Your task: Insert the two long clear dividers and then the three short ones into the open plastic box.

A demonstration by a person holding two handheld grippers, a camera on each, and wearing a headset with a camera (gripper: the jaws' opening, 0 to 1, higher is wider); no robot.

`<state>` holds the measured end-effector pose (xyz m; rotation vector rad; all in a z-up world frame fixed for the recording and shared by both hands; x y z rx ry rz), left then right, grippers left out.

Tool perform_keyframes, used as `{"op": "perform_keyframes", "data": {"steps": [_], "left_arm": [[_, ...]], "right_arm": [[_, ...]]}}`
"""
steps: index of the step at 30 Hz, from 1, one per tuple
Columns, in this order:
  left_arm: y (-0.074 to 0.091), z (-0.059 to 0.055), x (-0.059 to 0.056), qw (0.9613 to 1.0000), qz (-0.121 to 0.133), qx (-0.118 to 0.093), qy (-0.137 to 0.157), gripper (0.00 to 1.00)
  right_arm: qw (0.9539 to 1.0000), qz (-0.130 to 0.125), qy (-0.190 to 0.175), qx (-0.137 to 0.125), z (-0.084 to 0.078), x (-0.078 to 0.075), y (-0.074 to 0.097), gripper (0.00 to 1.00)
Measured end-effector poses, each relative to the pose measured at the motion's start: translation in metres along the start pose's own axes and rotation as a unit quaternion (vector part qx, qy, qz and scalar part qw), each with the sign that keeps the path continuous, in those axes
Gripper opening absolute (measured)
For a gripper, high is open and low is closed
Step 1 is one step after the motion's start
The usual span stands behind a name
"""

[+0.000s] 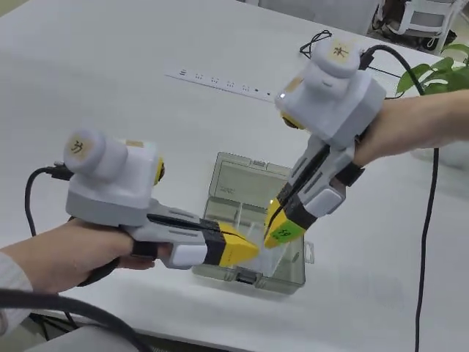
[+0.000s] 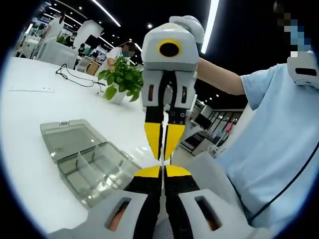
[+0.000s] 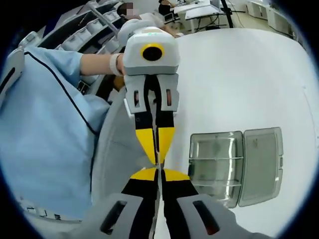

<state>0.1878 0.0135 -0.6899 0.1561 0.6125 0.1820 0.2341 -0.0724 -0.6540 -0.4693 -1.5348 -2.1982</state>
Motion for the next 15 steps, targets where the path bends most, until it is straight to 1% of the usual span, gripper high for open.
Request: {"op": "perform_keyframes", "data": {"steps": [3,6,8,9,10,12,13,15], "left_arm": [[-0.001,-0.001,-0.002,0.9999,-0.007,0.007,-0.007,0.0],[-0.001,0.0,-0.002,0.9999,-0.006,0.005,-0.008,0.0],[0.001,0.0,-0.001,1.0,0.0,-0.002,-0.008,0.0],[0.004,0.001,0.001,0.9999,0.007,-0.01,-0.009,0.0],[0.005,0.001,0.002,0.9998,0.008,-0.017,-0.003,0.0],[0.008,0.002,0.001,0.9995,0.007,-0.03,0.001,0.0],[0.009,0.002,0.0,0.9994,0.008,-0.035,-0.004,0.0],[0.009,0.001,0.0,0.9993,0.007,-0.037,-0.003,0.0]], "right_arm": [[0.9999,0.014,-0.004,0.008,-0.001,0.001,-0.001,0.03],[0.9998,0.013,-0.008,0.009,0.0,0.001,0.0,0.02],[0.9999,0.008,-0.008,0.003,0.0,0.0,0.001,0.02],[1.0,0.003,-0.007,-0.004,0.002,-0.002,0.003,0.02],[0.9999,0.002,-0.007,-0.009,0.003,-0.003,0.004,0.02],[0.9997,0.007,-0.012,-0.019,0.005,-0.003,0.008,0.02],[0.9997,0.009,-0.011,-0.021,0.006,-0.002,0.007,0.02],[0.9996,0.013,-0.014,-0.019,0.007,0.0,0.006,0.02]]}}
Point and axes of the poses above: the centre of the closed fingertips' face, and the gripper's own axes: y roughly backward along the fingers, x roughly to its left, z roughly out of its top, the point moved 7 cm from there along y, roughly backward along the fingers, and after that the axes turned 3 degrees about x, right-handed, at the moved point
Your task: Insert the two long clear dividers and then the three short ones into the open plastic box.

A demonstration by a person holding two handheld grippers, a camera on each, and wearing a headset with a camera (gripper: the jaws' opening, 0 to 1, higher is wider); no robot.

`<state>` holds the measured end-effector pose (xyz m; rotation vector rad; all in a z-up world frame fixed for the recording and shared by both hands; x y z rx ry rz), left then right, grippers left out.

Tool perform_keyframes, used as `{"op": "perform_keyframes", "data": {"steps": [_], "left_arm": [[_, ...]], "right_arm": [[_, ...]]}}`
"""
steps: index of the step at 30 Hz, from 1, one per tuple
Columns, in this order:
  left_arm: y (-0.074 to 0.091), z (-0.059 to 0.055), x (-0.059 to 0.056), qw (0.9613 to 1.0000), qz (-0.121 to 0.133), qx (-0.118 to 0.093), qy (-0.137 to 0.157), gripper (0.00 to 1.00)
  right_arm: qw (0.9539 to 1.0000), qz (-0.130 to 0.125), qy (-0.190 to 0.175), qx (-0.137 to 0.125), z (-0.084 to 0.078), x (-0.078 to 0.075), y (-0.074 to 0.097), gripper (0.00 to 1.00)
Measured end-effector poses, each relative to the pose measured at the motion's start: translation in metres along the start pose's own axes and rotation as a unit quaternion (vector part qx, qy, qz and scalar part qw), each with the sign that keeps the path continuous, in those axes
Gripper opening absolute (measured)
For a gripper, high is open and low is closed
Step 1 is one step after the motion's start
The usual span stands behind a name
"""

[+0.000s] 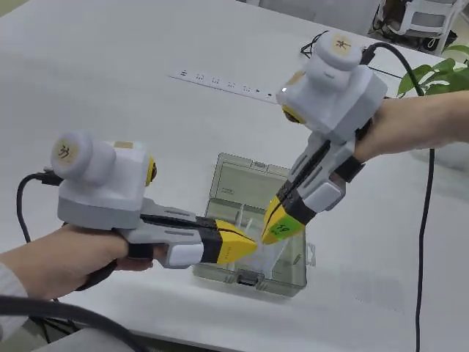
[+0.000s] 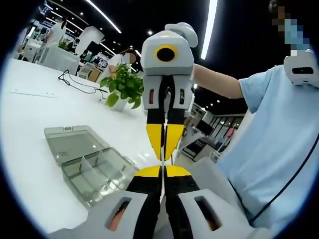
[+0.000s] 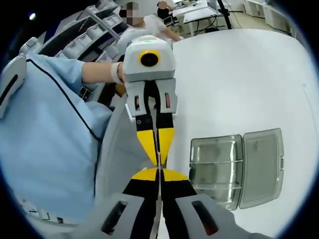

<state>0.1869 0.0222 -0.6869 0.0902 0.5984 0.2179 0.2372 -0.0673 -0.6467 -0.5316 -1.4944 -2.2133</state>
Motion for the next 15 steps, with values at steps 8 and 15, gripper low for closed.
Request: {"op": "perform_keyframes", "data": {"steps": [8,15], "left_arm": [[0.005,-0.005,0.006,0.9989,0.041,-0.004,-0.022,0.0],[0.016,-0.012,0.022,0.9869,0.13,0.033,-0.09,0.4]], "right_arm": [[0.9998,-0.013,0.006,0.011,0.006,-0.005,-0.007,0.02],[0.9992,-0.033,0.005,0.021,0.005,-0.01,-0.011,0.02]]}}
Point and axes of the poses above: the centre of the closed fingertips' face, and the gripper's own axes: y roughly backward along the fingers, x roughly to its left, z roughly out of its top, the point moved 7 cm from there along y, roughly backward along the fingers, and after that the axes turned 3 degrees about x, right-handed, at the moved point
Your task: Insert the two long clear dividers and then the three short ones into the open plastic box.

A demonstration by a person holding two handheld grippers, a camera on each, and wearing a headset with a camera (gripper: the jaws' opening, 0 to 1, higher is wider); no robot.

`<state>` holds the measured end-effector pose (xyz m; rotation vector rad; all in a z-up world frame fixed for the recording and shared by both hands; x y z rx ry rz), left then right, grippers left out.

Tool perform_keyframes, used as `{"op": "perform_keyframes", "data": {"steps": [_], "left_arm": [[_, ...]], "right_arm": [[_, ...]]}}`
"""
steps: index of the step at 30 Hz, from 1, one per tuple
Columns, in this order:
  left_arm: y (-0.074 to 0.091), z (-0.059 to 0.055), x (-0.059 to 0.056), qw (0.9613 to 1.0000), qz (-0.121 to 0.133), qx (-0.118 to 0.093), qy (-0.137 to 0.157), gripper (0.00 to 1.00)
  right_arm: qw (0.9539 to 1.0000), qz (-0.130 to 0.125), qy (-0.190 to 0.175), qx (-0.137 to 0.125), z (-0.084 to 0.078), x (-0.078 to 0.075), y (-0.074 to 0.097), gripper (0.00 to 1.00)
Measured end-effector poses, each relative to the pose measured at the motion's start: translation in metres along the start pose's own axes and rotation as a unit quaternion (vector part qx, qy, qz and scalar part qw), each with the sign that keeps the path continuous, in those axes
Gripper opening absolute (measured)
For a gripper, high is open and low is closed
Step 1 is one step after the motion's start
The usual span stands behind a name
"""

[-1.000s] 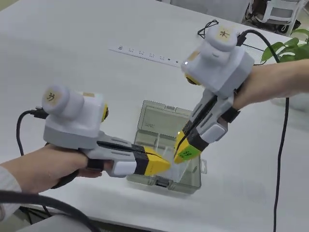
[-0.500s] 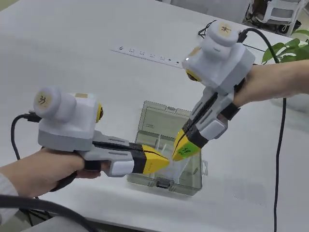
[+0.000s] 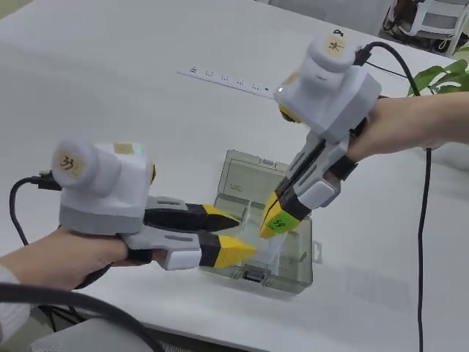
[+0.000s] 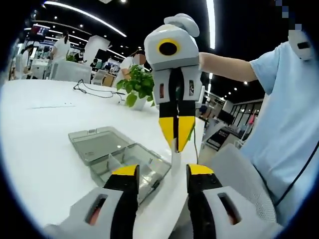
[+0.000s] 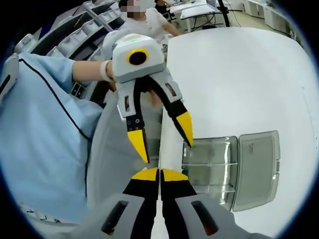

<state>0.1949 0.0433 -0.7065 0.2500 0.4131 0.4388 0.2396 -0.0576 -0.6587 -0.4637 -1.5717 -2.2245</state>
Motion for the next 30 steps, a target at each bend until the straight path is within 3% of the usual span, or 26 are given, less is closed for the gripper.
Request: {"op": "perform_keyframes", "data": {"steps": [5,11,14,15,16,18,23,30], "left_arm": [[0.002,-0.006,0.01,0.9991,0.039,0.016,-0.001,0.64],[0.006,-0.014,0.017,0.9971,0.068,0.034,-0.008,0.82],[0.008,-0.017,0.022,0.9943,0.096,0.044,-0.01,0.96],[0.01,-0.019,0.025,0.9924,0.113,0.049,-0.009,1.0],[0.011,-0.021,0.026,0.9915,0.116,0.056,-0.02,1.0],[0.013,-0.022,0.027,0.991,0.121,0.054,-0.017,1.0],[0.016,-0.021,0.03,0.9906,0.128,0.048,-0.013,1.0],[0.016,-0.02,0.032,0.9902,0.133,0.042,-0.009,1.0]], "right_arm": [[1.0,-0.009,-0.003,0.0,-0.001,-0.004,-0.003,0.02],[0.9998,-0.019,-0.007,-0.008,0.001,-0.008,-0.003,0.02],[0.9989,-0.043,-0.01,-0.014,0.003,-0.014,-0.002,0.02],[0.9973,-0.069,-0.011,-0.022,0.005,-0.02,-0.001,0.02],[0.9944,-0.101,-0.021,-0.021,0.005,-0.028,0.001,0.02],[0.9897,-0.137,-0.018,-0.038,0.008,-0.038,0.003,0.02],[0.9849,-0.165,-0.015,-0.051,0.011,-0.046,0.005,0.02],[0.9842,-0.169,-0.012,-0.051,0.012,-0.056,-0.006,0.02]]}}
Point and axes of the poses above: the centre of the closed fingertips' face, and the gripper's own axes: y roughly backward along the fingers, x roughly to its left, z roughly out of its top, the point moved 7 cm from there along y, roughly backward along the fingers, and after that the axes turned 3 degrees about x, right-handed, at the moved point
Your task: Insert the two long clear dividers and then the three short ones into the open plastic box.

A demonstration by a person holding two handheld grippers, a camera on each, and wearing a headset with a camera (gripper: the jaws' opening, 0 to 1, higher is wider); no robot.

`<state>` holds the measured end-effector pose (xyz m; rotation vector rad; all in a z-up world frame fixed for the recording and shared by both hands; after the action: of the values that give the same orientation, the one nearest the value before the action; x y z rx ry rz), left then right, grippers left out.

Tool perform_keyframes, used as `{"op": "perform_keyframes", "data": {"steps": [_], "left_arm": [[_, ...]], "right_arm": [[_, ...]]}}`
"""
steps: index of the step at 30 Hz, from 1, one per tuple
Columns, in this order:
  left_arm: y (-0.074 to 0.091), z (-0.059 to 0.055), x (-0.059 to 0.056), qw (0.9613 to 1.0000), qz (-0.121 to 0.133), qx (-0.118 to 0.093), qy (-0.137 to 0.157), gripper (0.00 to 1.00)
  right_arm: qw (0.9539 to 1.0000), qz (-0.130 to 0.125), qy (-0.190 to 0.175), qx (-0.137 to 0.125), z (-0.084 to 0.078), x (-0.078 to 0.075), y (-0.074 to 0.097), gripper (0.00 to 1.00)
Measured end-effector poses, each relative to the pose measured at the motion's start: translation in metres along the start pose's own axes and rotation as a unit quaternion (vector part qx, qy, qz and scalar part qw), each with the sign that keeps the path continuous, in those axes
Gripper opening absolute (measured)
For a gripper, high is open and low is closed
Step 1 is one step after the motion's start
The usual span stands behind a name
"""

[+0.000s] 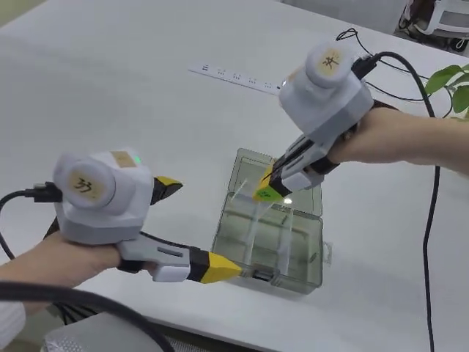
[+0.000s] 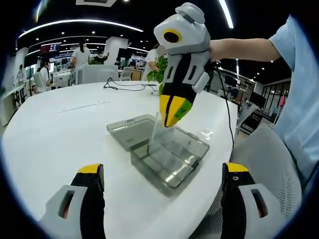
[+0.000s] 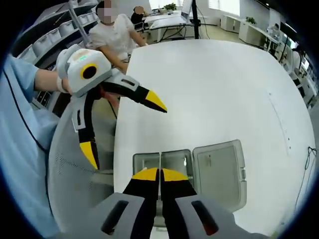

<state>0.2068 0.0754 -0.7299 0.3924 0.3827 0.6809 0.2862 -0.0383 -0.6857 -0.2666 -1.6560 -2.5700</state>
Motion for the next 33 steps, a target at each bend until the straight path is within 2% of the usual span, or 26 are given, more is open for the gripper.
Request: {"op": "perform_keyframes", "data": {"steps": [5,17,20,24,33], "left_arm": [[0.0,-0.002,-0.001,1.0,-0.001,0.004,0.0,1.0],[-0.001,-0.005,-0.002,0.9999,-0.005,0.004,0.01,1.0],[-0.002,-0.005,-0.002,0.9999,-0.006,0.003,0.011,0.99],[-0.001,-0.005,-0.001,0.9999,-0.006,0.002,0.013,0.99],[0.001,-0.005,0.0,0.9999,-0.006,-0.001,0.016,0.97]], "right_arm": [[1.0,0.0,0.002,0.008,-0.005,0.0,-0.007,0.02],[1.0,0.004,-0.003,0.008,-0.01,-0.005,-0.016,0.02],[1.0,0.0,-0.004,0.001,-0.008,-0.007,-0.015,0.02],[1.0,0.005,-0.007,0.004,-0.007,-0.006,-0.017,0.02],[0.9999,-0.001,0.008,0.01,-0.001,-0.001,-0.022,0.02]]}}
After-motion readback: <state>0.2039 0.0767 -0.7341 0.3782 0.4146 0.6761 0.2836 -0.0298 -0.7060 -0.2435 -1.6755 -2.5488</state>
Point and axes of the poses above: the centre of the closed fingertips' face, and the gripper's own axes: y roughly backward along the fingers, x roughly to its left, z roughly out of its top, the point moved 7 cm from there along y, roughly backward along the fingers, and after that the axes turned 3 degrees about x, right-handed, at the moved point
